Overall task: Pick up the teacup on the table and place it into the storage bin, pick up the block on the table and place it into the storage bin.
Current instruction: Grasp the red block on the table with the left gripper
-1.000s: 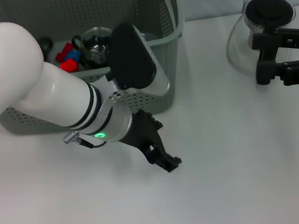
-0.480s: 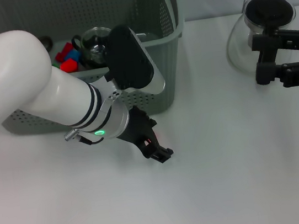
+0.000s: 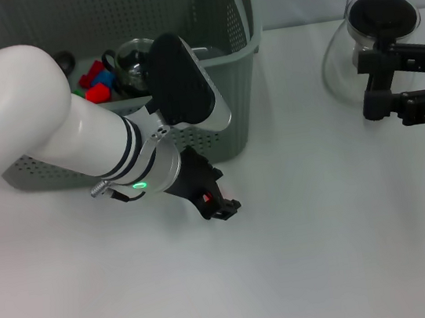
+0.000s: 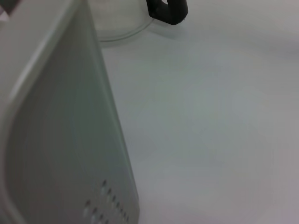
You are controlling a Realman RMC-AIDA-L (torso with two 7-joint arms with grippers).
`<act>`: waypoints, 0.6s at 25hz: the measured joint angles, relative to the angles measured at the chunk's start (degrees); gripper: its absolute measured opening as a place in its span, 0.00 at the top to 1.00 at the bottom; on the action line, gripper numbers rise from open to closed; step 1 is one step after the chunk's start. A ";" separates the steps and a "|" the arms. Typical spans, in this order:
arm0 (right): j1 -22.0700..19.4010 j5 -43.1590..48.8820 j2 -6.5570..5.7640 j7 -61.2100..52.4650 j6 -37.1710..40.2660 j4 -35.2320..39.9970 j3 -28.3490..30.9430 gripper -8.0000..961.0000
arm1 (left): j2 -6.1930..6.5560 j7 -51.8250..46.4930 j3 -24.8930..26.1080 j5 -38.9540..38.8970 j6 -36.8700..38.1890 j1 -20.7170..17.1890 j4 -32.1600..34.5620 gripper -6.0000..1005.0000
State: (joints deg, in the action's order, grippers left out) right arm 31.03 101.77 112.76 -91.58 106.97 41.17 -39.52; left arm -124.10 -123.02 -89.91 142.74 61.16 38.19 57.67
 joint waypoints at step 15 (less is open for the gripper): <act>-0.01 0.01 0.00 0.17 -0.01 -0.04 0.15 0.02 | -0.13 0.07 1.52 2.53 -1.46 0.57 -2.03 0.43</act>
State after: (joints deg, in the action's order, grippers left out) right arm 31.02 101.78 112.76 -91.41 106.96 41.13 -39.37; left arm -124.23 -122.95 -88.40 145.28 59.69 38.76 55.64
